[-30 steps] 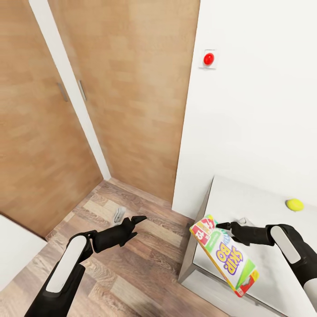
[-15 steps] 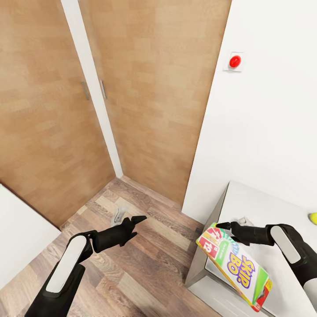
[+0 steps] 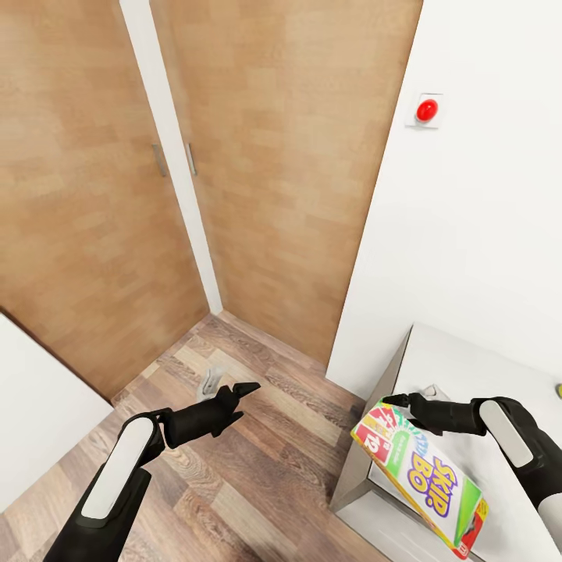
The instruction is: Put all the toys in the child's room - the three board games (two on the bed and one on the table), the two jigsaw puzzles on the table, and the tennis ball on the table - inside the toy box on the table in the child's room.
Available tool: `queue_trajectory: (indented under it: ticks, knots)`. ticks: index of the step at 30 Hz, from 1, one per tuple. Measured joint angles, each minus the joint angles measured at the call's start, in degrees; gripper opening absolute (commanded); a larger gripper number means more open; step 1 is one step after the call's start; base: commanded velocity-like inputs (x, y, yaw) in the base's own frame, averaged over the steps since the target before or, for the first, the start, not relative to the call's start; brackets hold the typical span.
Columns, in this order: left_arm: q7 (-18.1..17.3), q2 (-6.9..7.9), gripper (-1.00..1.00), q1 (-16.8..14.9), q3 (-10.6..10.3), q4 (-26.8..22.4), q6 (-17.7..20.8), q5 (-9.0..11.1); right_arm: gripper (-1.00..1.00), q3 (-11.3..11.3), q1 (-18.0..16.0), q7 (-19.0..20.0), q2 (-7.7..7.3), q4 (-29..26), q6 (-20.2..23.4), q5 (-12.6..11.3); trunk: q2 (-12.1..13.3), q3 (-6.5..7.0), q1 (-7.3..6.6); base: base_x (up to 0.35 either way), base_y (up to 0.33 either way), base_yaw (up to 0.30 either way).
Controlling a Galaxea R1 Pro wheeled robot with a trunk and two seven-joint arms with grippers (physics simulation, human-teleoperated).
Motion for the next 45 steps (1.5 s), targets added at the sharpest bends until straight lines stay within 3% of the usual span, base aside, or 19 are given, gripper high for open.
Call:
queue_trajectory:
  ticks: [11, 23, 45]
  knots:
    - [0.0, 0.0, 1.0, 0.01, 0.02, 0.01, 0.0, 0.01, 1.0, -0.03, -0.01, 0.0, 0.0, 0.0, 0.0, 0.05, 0.0, 0.01, 0.0, 0.0, 0.0, 0.034]
    - [0.0, 0.0, 1.0, 0.08, 1.83, 0.14, 0.0, 0.01, 1.0, -0.03, -0.05, 0.0, 0.01, 0.01, 0.0, 0.08, 0.0, 0.11, 0.0, -0.001, 0.0, 0.151]
    - [0.02, -0.09, 1.0, 0.09, 2.19, 0.17, 0.0, 0.03, 1.0, 0.02, 0.0, 0.04, 0.0, -0.07, 0.0, -0.02, 0.0, 0.14, 0.0, -0.055, 0.0, 0.027]
